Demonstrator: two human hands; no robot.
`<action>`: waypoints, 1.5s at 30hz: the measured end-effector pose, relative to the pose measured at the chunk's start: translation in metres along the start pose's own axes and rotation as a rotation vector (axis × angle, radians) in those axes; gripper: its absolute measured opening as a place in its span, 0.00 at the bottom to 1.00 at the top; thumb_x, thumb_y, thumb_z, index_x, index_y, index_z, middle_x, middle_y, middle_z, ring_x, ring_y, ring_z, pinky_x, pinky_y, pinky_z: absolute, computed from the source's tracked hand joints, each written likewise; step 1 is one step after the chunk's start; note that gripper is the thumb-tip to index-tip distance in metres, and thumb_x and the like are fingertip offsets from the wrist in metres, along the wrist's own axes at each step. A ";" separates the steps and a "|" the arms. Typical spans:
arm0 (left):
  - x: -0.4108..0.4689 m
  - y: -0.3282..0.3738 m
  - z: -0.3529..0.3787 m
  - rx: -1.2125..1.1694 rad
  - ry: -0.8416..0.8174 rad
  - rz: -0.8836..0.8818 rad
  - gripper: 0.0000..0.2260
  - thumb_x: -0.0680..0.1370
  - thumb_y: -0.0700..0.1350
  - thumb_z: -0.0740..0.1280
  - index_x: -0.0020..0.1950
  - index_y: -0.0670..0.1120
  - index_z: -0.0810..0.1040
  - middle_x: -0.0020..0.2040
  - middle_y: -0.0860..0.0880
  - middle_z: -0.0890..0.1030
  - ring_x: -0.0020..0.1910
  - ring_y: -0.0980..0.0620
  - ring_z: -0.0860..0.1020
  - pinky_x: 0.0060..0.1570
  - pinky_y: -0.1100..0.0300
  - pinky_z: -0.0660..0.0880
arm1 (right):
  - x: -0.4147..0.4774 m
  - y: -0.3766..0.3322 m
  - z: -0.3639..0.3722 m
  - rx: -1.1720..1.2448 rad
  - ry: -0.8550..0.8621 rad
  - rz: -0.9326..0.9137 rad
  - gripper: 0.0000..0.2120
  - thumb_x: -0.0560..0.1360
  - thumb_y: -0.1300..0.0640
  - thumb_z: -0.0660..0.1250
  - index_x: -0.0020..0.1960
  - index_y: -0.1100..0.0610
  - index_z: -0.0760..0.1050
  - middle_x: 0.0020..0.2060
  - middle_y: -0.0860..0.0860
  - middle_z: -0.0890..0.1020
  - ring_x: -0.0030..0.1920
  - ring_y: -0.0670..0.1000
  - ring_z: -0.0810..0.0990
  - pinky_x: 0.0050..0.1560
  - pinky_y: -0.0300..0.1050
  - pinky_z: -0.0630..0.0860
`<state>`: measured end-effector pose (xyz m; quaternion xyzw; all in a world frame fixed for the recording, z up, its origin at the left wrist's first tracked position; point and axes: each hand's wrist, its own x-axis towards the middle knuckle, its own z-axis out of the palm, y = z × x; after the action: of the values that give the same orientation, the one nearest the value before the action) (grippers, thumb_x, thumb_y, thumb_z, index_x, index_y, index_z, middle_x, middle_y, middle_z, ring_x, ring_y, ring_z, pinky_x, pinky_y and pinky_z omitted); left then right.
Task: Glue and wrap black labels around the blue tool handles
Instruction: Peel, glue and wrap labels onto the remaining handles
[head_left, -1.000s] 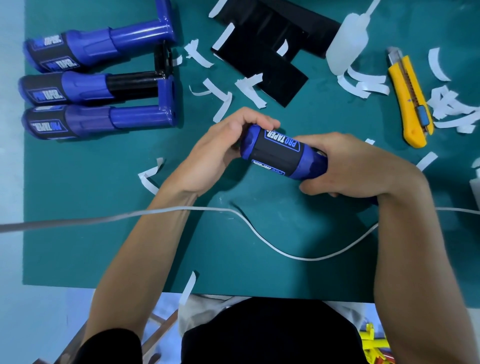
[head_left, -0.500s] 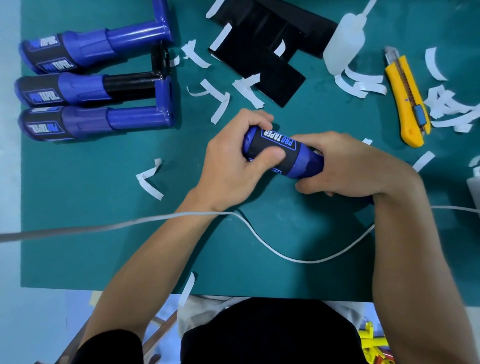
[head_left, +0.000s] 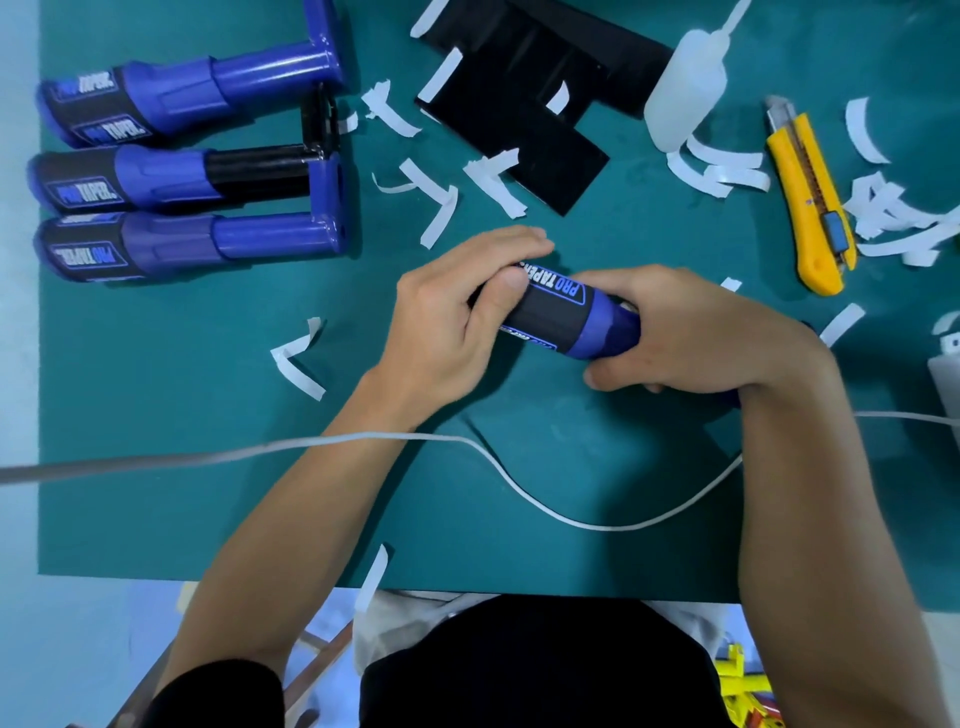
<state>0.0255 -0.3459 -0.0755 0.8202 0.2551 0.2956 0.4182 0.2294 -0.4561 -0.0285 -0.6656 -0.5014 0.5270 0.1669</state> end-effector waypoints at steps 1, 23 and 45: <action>-0.001 0.002 0.006 0.071 0.002 0.024 0.13 0.84 0.48 0.68 0.62 0.40 0.84 0.60 0.46 0.84 0.60 0.51 0.83 0.61 0.57 0.77 | 0.001 0.000 0.001 0.002 -0.002 -0.001 0.26 0.66 0.56 0.77 0.57 0.32 0.76 0.33 0.48 0.81 0.26 0.54 0.80 0.29 0.48 0.79; 0.007 -0.004 0.012 -0.064 0.048 -0.073 0.14 0.78 0.42 0.73 0.64 0.42 0.83 0.65 0.45 0.81 0.66 0.52 0.79 0.66 0.58 0.74 | 0.004 -0.001 0.008 0.034 0.138 0.027 0.16 0.68 0.56 0.76 0.52 0.46 0.77 0.34 0.50 0.79 0.27 0.52 0.77 0.28 0.47 0.76; 0.003 0.005 -0.011 -0.059 0.462 -0.319 0.14 0.87 0.42 0.59 0.51 0.42 0.84 0.48 0.52 0.85 0.49 0.54 0.82 0.52 0.60 0.75 | -0.012 -0.020 0.028 -0.344 0.388 -0.004 0.19 0.71 0.45 0.74 0.59 0.43 0.72 0.37 0.44 0.80 0.41 0.57 0.77 0.44 0.54 0.76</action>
<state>0.0209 -0.3400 -0.0653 0.6681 0.4608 0.4125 0.4137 0.1957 -0.4661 -0.0179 -0.7718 -0.5435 0.2961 0.1454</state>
